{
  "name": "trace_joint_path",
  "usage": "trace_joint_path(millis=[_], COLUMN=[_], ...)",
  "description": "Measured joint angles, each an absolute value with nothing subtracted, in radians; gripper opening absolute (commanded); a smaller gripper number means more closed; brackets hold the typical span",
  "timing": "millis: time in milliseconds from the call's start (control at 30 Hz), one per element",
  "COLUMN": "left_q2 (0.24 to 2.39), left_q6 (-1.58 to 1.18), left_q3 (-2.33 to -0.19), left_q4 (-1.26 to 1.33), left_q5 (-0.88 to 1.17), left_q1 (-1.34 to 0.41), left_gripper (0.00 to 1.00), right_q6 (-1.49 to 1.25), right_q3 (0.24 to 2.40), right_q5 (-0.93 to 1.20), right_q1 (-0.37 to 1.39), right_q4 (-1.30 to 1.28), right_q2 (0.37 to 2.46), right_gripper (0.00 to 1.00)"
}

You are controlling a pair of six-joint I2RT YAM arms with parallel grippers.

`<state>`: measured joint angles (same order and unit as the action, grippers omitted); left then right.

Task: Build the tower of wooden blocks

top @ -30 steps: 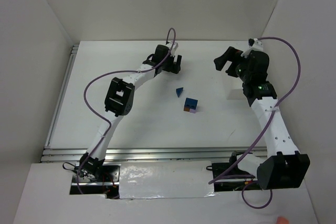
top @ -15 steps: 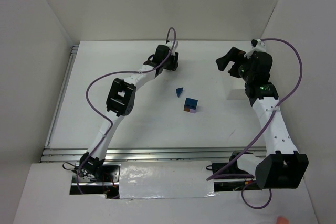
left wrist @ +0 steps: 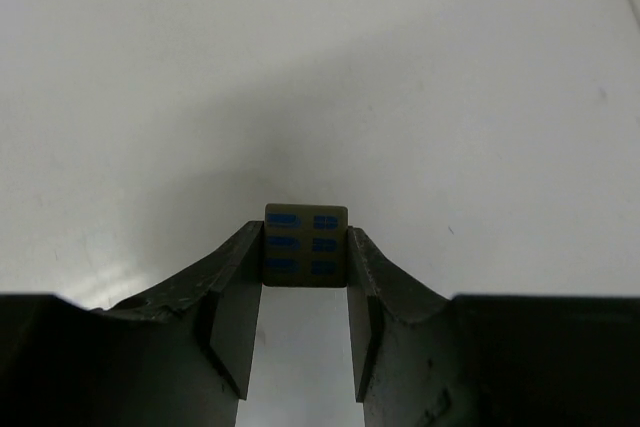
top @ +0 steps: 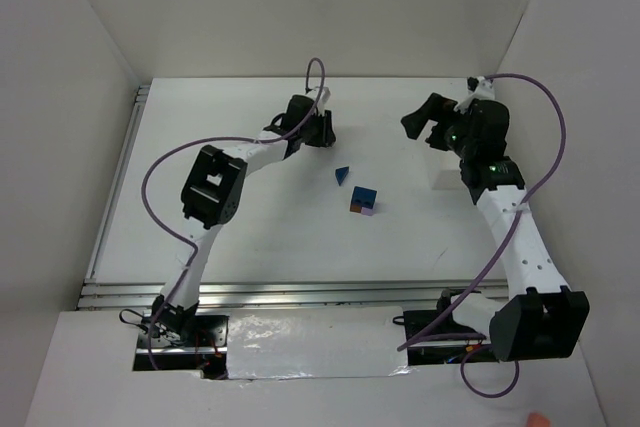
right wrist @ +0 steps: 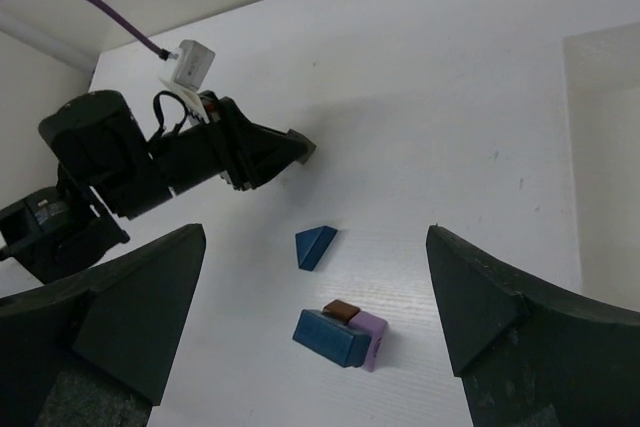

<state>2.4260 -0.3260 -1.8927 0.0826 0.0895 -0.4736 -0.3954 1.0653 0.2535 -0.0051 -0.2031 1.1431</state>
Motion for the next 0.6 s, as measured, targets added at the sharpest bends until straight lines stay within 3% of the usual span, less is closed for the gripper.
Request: trace_joint_path(millis=[167,400,600], left_q2=[2.185,1.884,1.871], left_q6=[-0.515,-0.894,-1.144], left_q3=[-1.565,-0.992,-0.844], left_q4=[0.165,0.635,0.906], left_q5=[0.210,0.419,0.575], left_q1=[-0.435,-0.329,-0.330], left_gripper=[0.09,0.12,0.11], right_q6=[-0.396,-0.361,-0.204], right_q3=[1.046,1.015,0.875], right_q5=[0.245,0.229,0.261], right_q1=[0.093,0.229,0.414], right_q4=[-0.225,-0.254,-0.217], right_q2=[1.143,1.143,1.088], right_gripper=[1.00,1.00,1.00])
